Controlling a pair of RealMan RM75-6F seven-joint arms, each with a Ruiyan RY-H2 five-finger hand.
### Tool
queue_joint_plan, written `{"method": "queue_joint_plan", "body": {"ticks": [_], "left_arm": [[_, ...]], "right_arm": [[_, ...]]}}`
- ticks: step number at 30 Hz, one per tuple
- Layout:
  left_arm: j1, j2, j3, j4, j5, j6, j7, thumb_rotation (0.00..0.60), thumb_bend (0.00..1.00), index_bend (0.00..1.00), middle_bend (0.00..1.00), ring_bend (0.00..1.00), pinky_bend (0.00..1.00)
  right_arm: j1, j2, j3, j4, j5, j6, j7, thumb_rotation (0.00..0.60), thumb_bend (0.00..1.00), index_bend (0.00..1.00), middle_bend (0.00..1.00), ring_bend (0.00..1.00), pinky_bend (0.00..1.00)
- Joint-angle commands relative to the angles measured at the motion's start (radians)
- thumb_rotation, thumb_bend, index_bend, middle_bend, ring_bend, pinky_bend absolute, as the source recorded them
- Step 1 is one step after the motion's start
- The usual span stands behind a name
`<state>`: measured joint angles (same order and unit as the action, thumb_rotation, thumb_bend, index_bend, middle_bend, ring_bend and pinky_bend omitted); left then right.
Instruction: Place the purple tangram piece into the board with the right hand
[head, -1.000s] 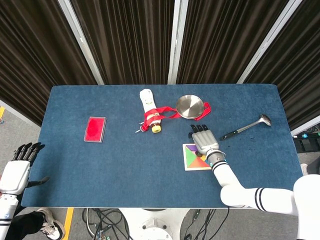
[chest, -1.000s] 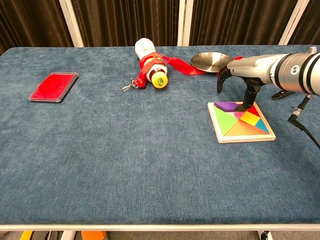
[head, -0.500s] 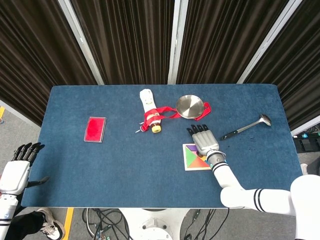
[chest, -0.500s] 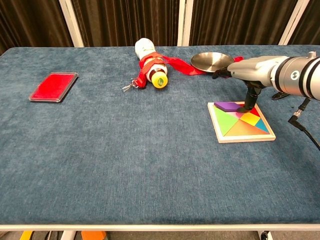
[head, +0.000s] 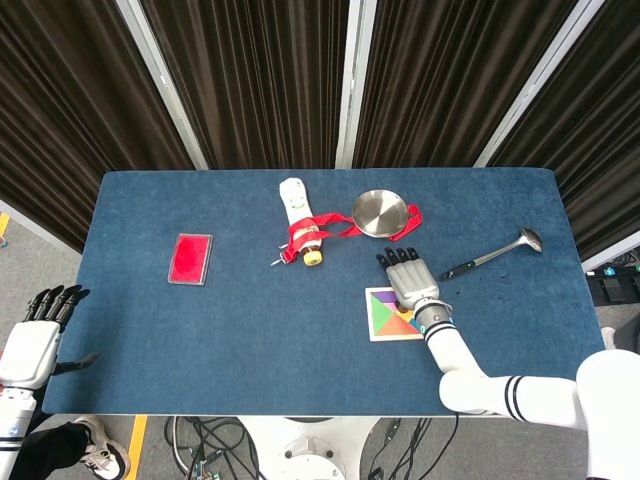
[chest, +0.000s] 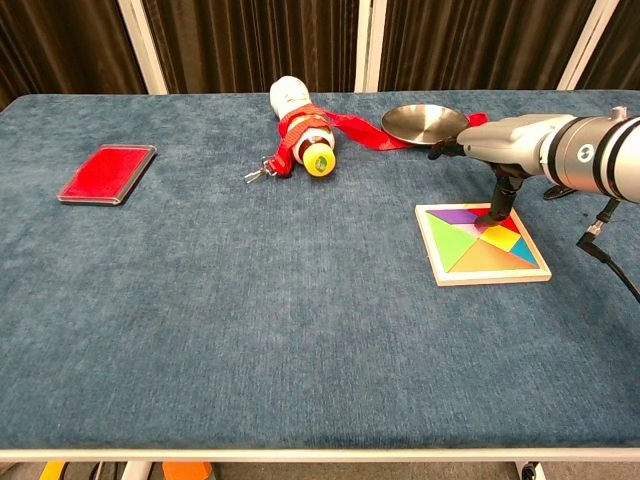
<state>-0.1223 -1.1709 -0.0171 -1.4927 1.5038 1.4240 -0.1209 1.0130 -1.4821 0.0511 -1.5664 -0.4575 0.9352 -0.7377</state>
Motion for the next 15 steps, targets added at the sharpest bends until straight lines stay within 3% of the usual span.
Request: {"method": "queue_joint_plan", "body": {"ticks": [1, 9, 15], "left_arm": [[0.001, 0.0, 0.0, 0.001, 0.001, 0.003, -0.002, 0.6, 0.05, 0.13, 0.08, 0.0, 0.04], [0.006, 0.005, 0.002, -0.002, 0.007, 0.013, -0.001, 0.6, 0.05, 0.13, 0.08, 0.0, 0.04], [0.006, 0.009, 0.0, -0.012, 0.012, 0.02, 0.009, 0.6, 0.05, 0.13, 0.08, 0.0, 0.04]], "right_arm": [[-0.004, 0.012, 0.01, -0.015, -0.012, 0.007, 0.013, 0.6, 0.18, 0.0, 0.0, 0.0, 0.0], [-0.087, 0.146, -0.003, -0.188, -0.137, 0.122, 0.081, 0.6, 0.18, 0.0, 0.0, 0.0, 0.0], [-0.329, 0.303, -0.151, -0.344, -0.517, 0.418, 0.214, 0.6, 0.16, 0.0, 0.0, 0.0, 0.0]]}}
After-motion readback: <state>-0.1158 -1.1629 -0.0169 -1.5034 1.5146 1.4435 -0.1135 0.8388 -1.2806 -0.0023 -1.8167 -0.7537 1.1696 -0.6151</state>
